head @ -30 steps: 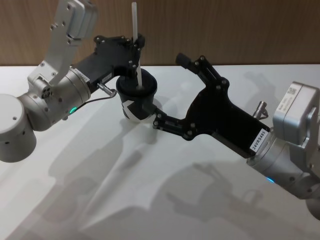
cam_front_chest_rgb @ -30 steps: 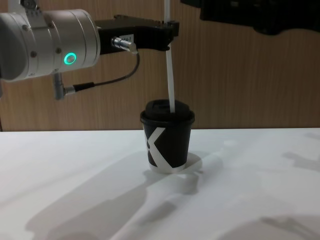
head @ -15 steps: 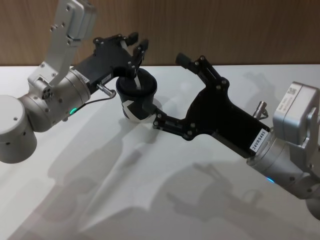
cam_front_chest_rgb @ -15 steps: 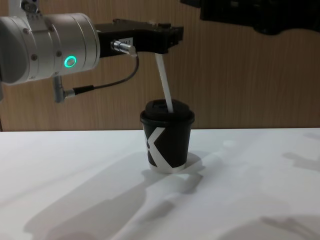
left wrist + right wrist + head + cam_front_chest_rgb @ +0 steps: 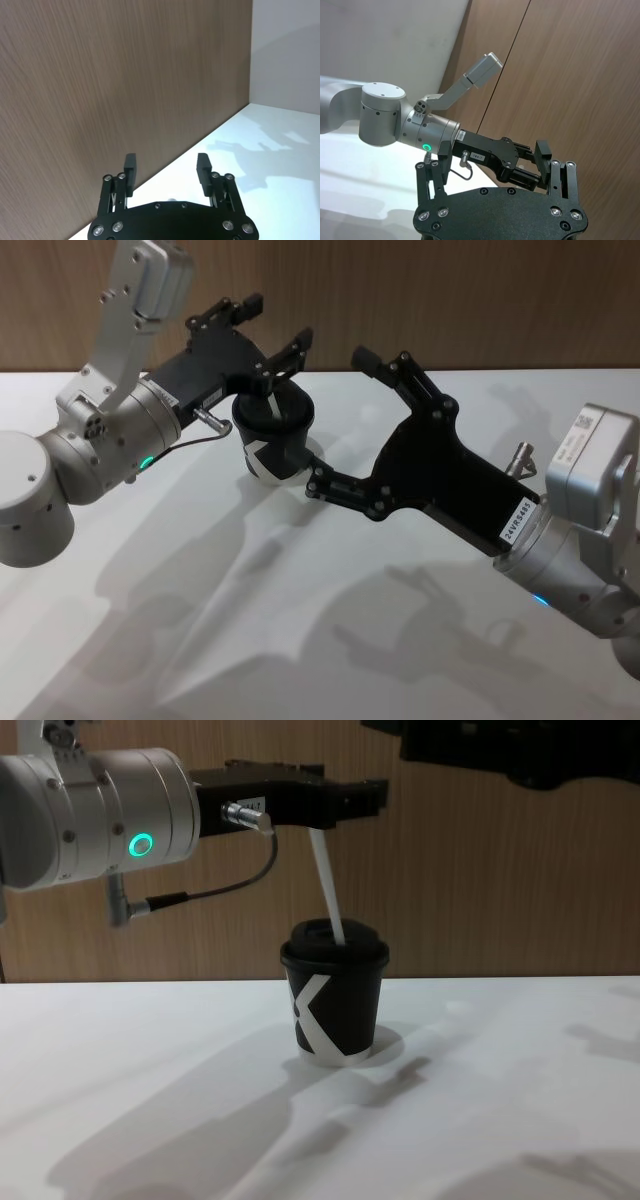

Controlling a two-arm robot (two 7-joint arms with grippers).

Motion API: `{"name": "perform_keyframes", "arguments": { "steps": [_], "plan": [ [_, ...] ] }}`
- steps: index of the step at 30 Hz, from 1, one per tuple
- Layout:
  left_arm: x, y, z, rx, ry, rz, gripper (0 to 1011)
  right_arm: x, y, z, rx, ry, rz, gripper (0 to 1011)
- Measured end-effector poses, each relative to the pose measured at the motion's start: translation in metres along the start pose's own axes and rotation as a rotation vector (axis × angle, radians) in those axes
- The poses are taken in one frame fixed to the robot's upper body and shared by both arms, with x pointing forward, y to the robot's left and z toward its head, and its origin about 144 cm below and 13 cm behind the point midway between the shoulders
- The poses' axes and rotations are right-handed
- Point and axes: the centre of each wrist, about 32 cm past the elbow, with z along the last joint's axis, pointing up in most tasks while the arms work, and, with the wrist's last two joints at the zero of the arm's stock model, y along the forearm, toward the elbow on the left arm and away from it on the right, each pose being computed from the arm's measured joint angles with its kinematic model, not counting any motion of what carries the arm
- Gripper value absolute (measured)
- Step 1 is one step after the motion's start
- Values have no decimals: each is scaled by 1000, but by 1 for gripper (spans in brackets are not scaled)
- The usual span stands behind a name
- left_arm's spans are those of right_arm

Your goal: Pick up the straw with one hand, pass it to the other hand, and insert it into the cup.

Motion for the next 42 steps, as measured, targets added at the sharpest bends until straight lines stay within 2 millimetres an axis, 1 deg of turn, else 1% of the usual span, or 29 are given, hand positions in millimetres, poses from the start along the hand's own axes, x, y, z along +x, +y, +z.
{"name": "perform_keyframes", "arguments": {
  "steps": [1, 3, 8, 9, 11, 21, 31, 42],
  "plan": [
    [0, 0, 0, 0, 0, 0, 744, 0, 0, 0, 0, 0, 0, 1001],
    [0, 0, 0, 1, 0, 1, 784, 0, 0, 0, 0, 0, 0, 1001],
    [0, 3, -2, -11, -4, 0, 957, 0, 0, 0, 1, 3, -3, 1001],
    [0, 3, -2, -11, -4, 0, 957, 0, 0, 0, 1, 3, -3, 1001],
    [0, 5, -2, -22, -9, -4, 1001, 0, 2, 1, 4, 16, -13, 1001],
    [1, 17, -3, -53, -33, -15, 1001, -3, 10, 9, 3, 98, -88, 1001],
    [0, 27, -2, -74, -52, -20, 1001, -6, 23, 19, -44, 212, -199, 1001],
    [-1, 33, 0, -105, -58, -44, 1001, -7, 30, 21, -113, 290, -266, 1001]
  ]
}}
